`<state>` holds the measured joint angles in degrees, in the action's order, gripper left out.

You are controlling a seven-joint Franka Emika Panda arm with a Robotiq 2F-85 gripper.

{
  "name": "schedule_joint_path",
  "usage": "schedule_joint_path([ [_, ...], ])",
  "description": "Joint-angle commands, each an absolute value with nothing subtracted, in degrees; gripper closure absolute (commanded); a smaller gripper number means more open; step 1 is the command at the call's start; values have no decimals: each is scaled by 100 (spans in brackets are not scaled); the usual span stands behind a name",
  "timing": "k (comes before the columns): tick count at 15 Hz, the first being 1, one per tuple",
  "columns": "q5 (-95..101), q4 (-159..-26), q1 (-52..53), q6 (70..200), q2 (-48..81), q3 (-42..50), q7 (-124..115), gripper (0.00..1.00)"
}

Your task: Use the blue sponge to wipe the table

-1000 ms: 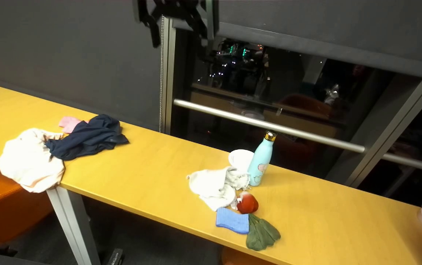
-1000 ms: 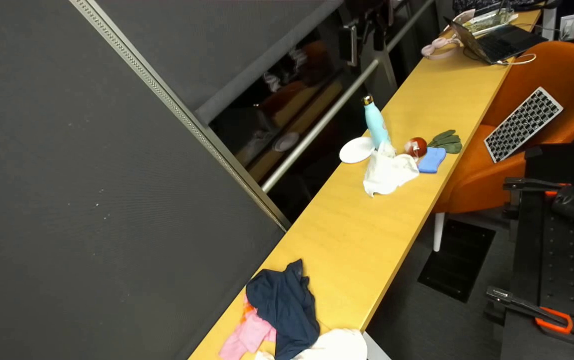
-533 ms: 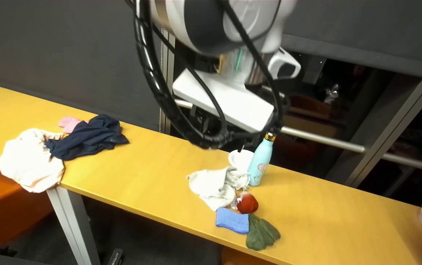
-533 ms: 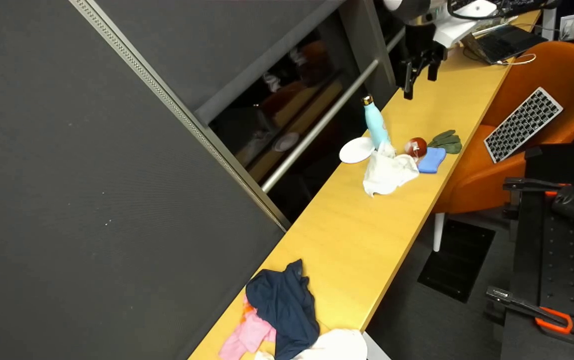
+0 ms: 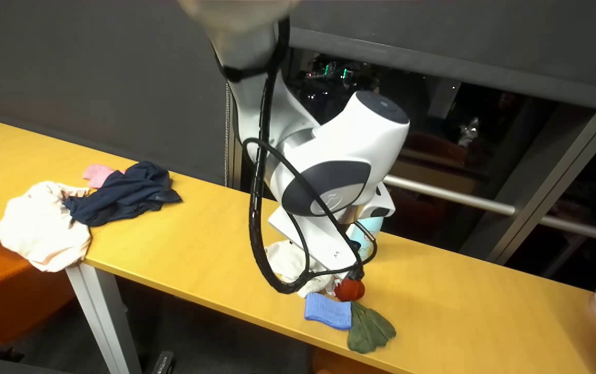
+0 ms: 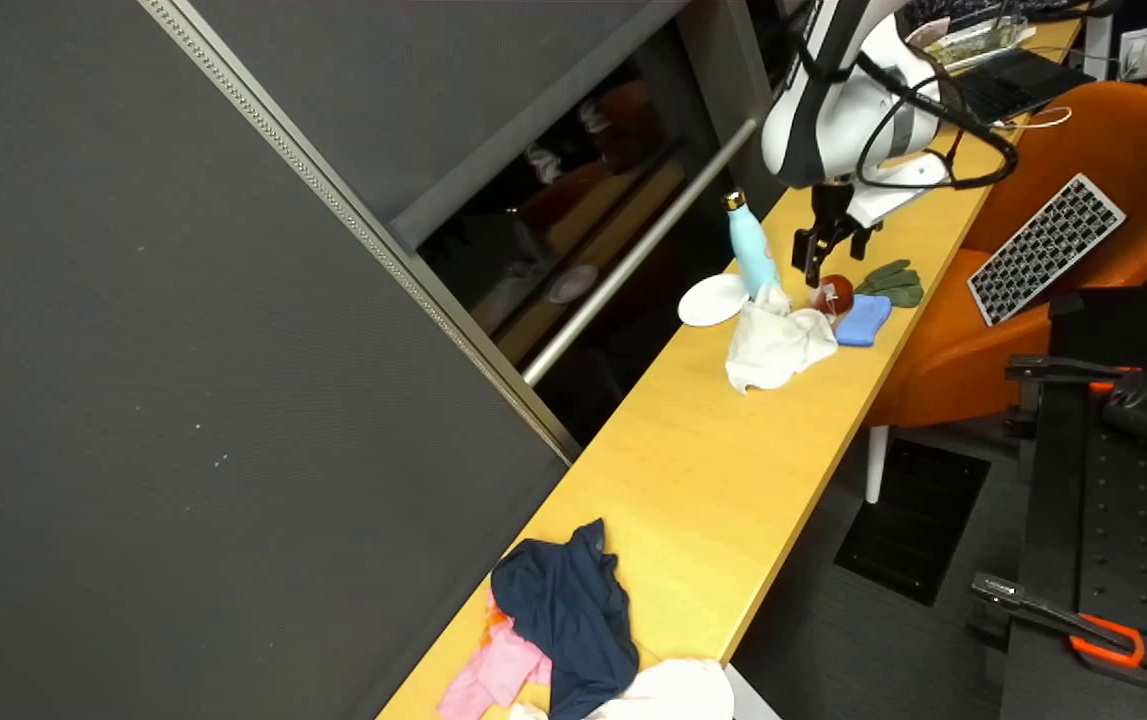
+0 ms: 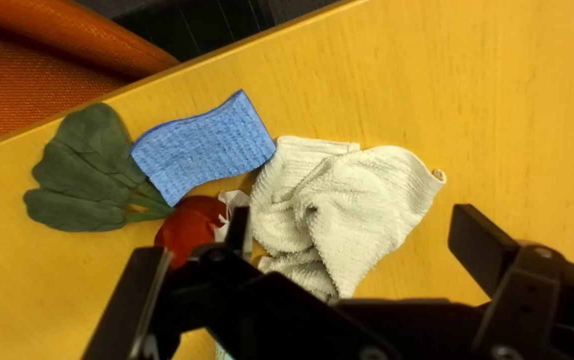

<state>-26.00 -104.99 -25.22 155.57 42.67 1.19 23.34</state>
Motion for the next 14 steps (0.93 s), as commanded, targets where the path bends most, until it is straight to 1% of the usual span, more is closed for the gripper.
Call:
schedule_joint_path([
  [1, -2321, -9282, -2643, 15560, 5372, -115, 1915, 0],
  [5, -2139, -8866, -2741, 15637, 5978, -211, 1746, 0],
  [9, -1965, -8411, -2870, 15616, 6472, -116, 1593, 0],
  [14, -1867, -8048, -3036, 15567, 6735, 109, 1211, 0],
])
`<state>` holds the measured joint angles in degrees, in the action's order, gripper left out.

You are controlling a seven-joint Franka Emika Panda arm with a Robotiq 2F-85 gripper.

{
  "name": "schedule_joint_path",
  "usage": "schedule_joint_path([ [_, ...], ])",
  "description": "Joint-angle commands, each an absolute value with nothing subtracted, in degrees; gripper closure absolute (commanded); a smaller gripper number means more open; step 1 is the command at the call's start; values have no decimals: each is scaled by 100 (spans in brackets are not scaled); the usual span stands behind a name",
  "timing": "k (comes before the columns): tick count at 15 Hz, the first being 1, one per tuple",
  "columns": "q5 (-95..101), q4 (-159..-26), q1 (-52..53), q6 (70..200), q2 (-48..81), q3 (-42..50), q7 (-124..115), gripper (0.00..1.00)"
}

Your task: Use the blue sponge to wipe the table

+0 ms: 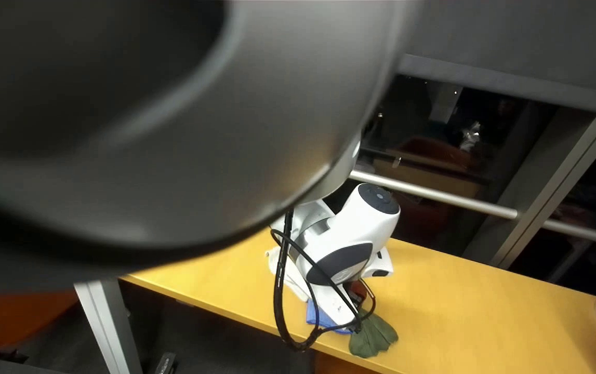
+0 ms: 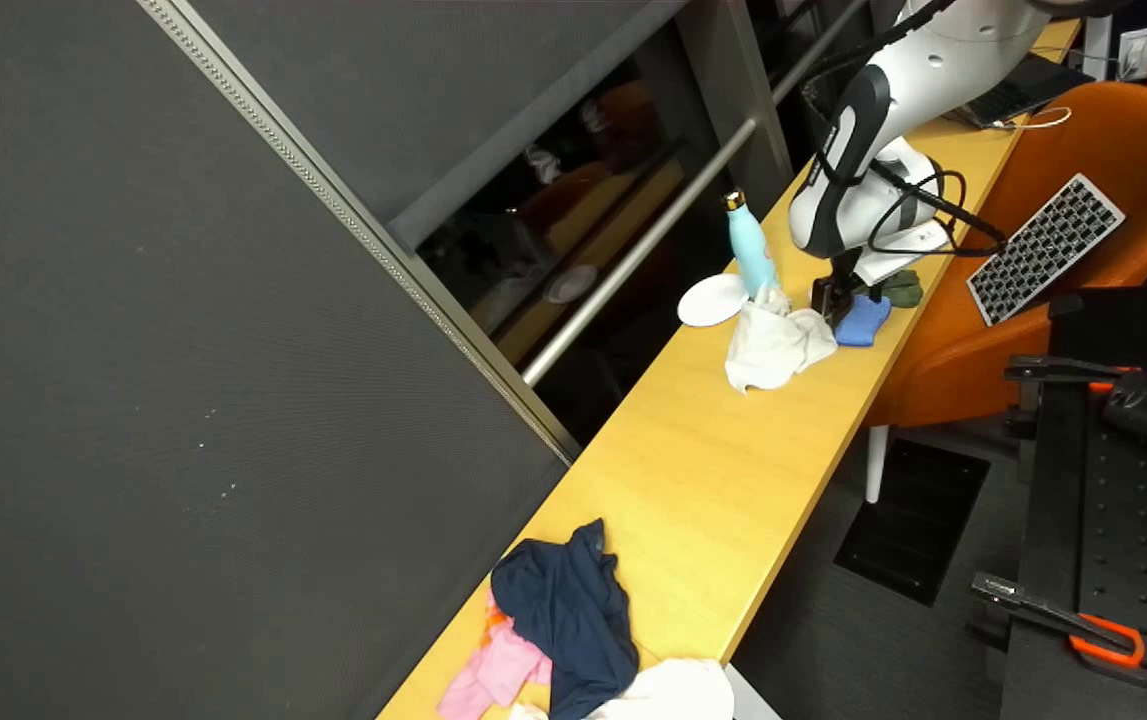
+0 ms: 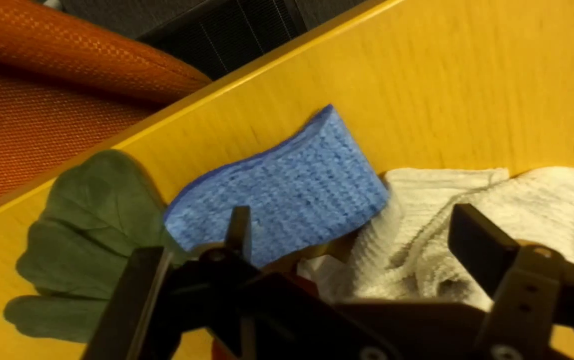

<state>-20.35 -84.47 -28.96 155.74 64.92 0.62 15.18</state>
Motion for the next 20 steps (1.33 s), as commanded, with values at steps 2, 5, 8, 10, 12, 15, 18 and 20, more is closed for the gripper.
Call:
schedule_joint_path([
  [2, -1853, -7902, -2992, 15583, 6880, 252, 928, 0],
  [5, -1809, -7683, -2955, 15497, 7035, 374, 553, 0],
  [8, -1798, -7887, -2996, 15575, 6918, 276, 577, 0],
  [10, -1794, -7882, -2993, 15574, 6922, 273, 557, 0],
  [12, -1836, -7999, -2999, 15700, 6889, 224, 573, 0],
  [15, -1900, -7878, -3003, 15743, 7043, 154, 481, 0],
  [18, -1907, -7761, -3009, 15756, 7167, 130, 390, 0],
  [20, -1903, -7699, -3025, 15766, 7225, 124, 347, 0],
])
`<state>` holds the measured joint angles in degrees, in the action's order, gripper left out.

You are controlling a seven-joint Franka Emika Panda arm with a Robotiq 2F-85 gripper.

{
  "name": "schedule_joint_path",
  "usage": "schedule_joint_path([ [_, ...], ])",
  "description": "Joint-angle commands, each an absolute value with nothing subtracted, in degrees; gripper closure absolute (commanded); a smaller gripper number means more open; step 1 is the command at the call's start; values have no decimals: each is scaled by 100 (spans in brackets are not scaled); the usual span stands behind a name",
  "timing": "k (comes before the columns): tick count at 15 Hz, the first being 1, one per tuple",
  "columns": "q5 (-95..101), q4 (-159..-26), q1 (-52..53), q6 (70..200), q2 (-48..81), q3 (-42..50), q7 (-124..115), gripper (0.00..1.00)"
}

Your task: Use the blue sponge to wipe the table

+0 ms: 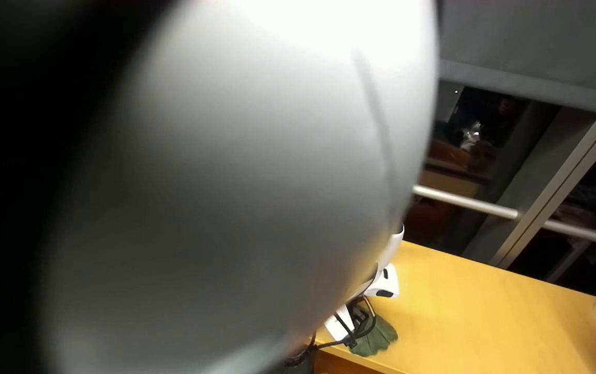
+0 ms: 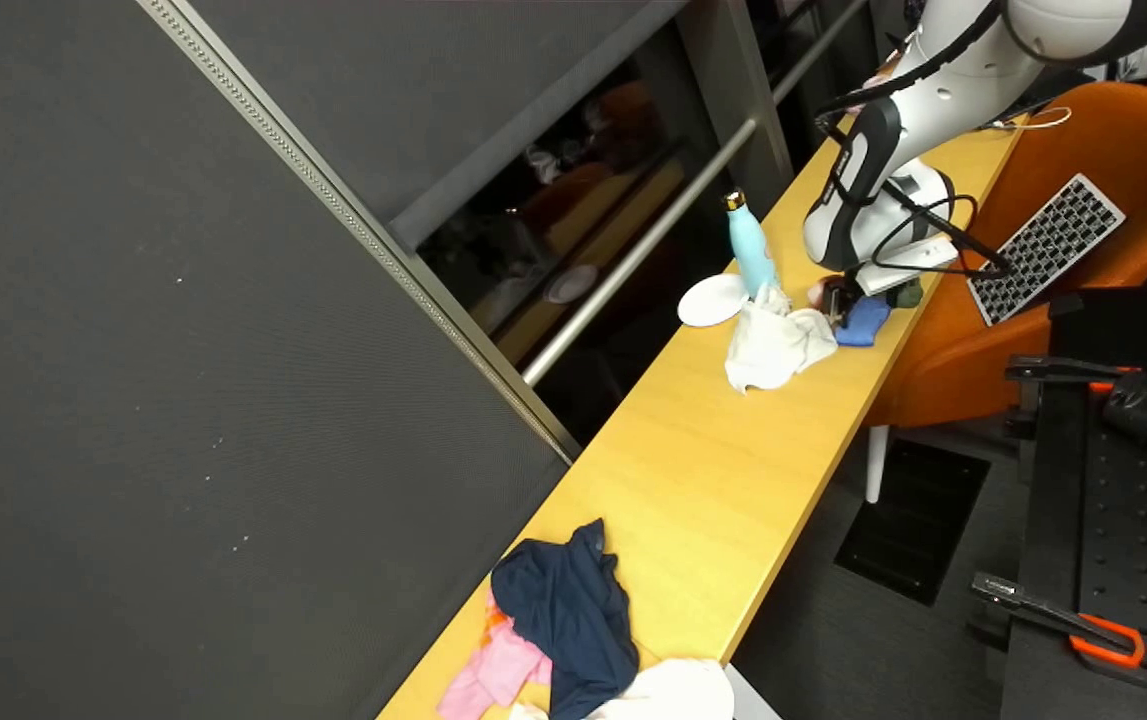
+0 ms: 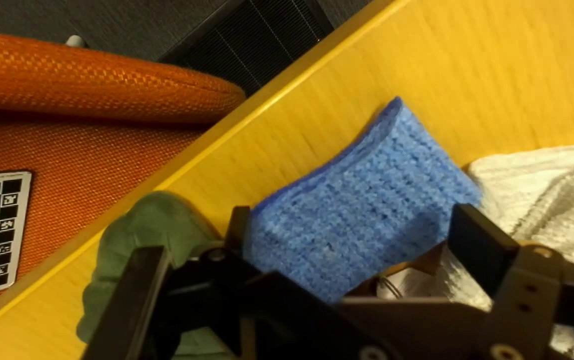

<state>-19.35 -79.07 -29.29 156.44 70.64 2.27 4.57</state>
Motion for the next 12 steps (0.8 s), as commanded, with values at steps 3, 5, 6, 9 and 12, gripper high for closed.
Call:
schedule_joint_path([
  [3, -1884, -7449, -3030, 15720, 7422, 142, 268, 0],
  [5, -1872, -7300, -3028, 15707, 7535, 138, 247, 0],
  [6, -1866, -7229, -3034, 15691, 7579, 134, 248, 0],
  [9, -1860, -7079, -3064, 15654, 7671, 108, 274, 34],
  [12, -1862, -6999, -3096, 15616, 7706, 90, 285, 56],
])
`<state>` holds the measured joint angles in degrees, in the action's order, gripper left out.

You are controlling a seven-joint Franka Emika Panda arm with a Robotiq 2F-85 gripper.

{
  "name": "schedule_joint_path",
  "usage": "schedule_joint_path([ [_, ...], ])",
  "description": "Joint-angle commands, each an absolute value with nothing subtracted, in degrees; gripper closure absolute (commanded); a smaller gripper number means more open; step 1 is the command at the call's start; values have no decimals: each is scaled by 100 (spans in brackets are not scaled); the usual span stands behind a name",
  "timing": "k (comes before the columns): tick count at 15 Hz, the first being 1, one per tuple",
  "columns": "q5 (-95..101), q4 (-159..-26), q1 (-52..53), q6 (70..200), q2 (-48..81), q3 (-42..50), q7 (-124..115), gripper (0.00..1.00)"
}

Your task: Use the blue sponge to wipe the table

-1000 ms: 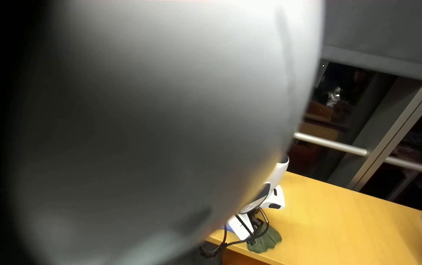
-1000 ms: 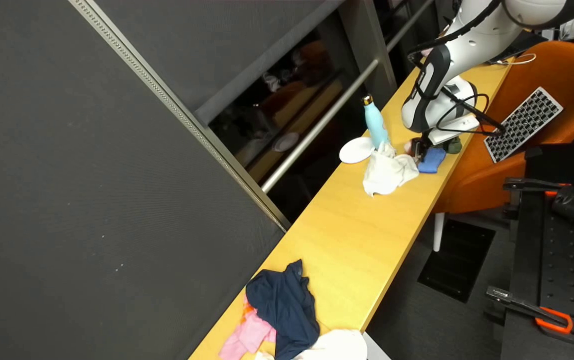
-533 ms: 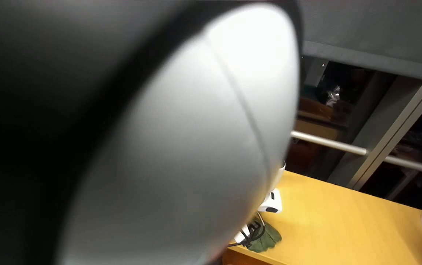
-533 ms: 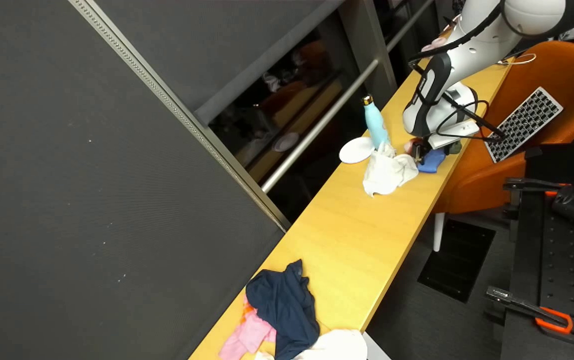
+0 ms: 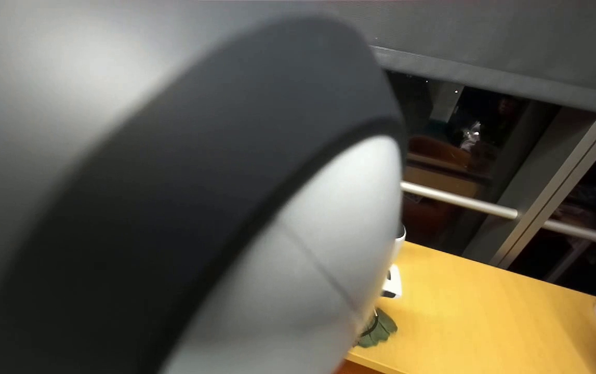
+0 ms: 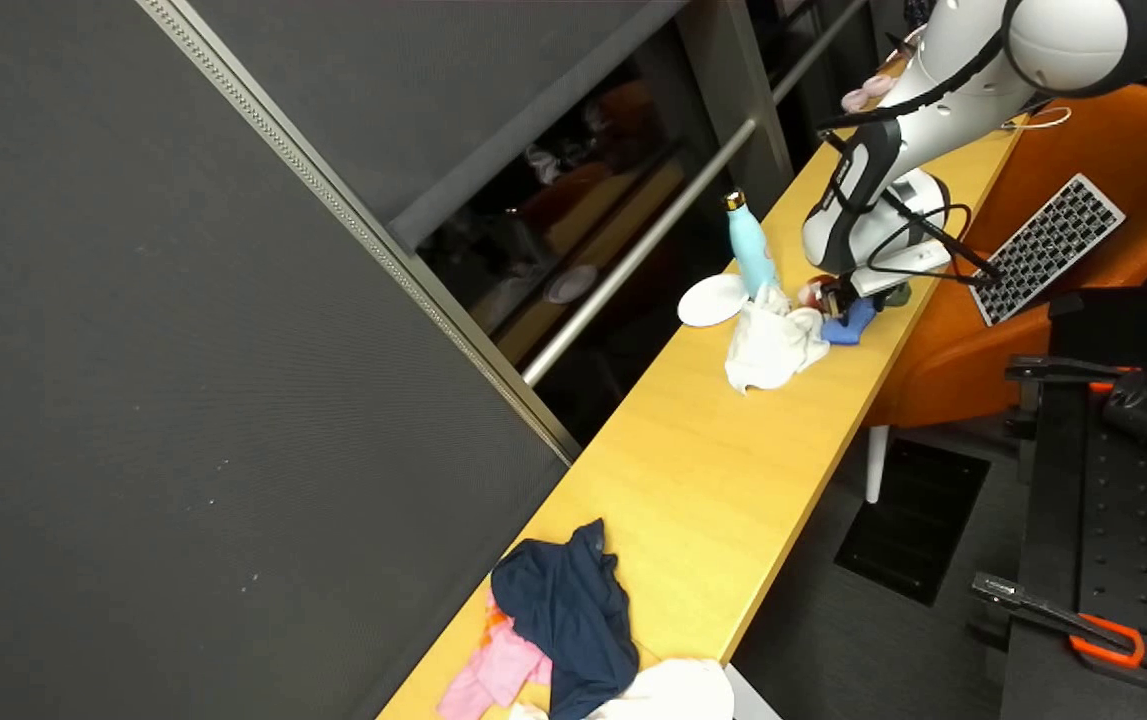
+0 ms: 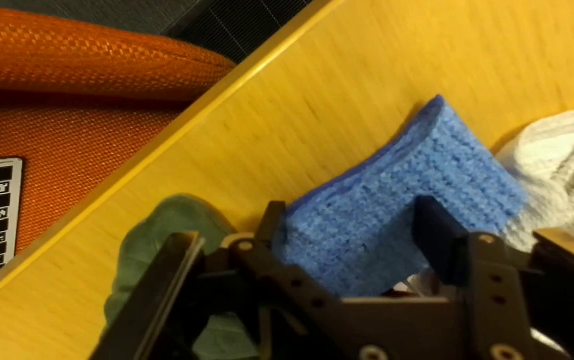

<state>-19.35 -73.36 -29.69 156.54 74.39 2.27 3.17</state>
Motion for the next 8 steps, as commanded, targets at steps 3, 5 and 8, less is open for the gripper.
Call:
schedule_joint_path([
  [3, -1868, -6936, -3142, 15563, 7733, 52, 315, 76],
  [5, -1874, -6969, -3161, 15516, 7688, 21, 336, 90],
  [8, -1885, -7088, -3174, 15393, 7610, -174, 457, 100],
])
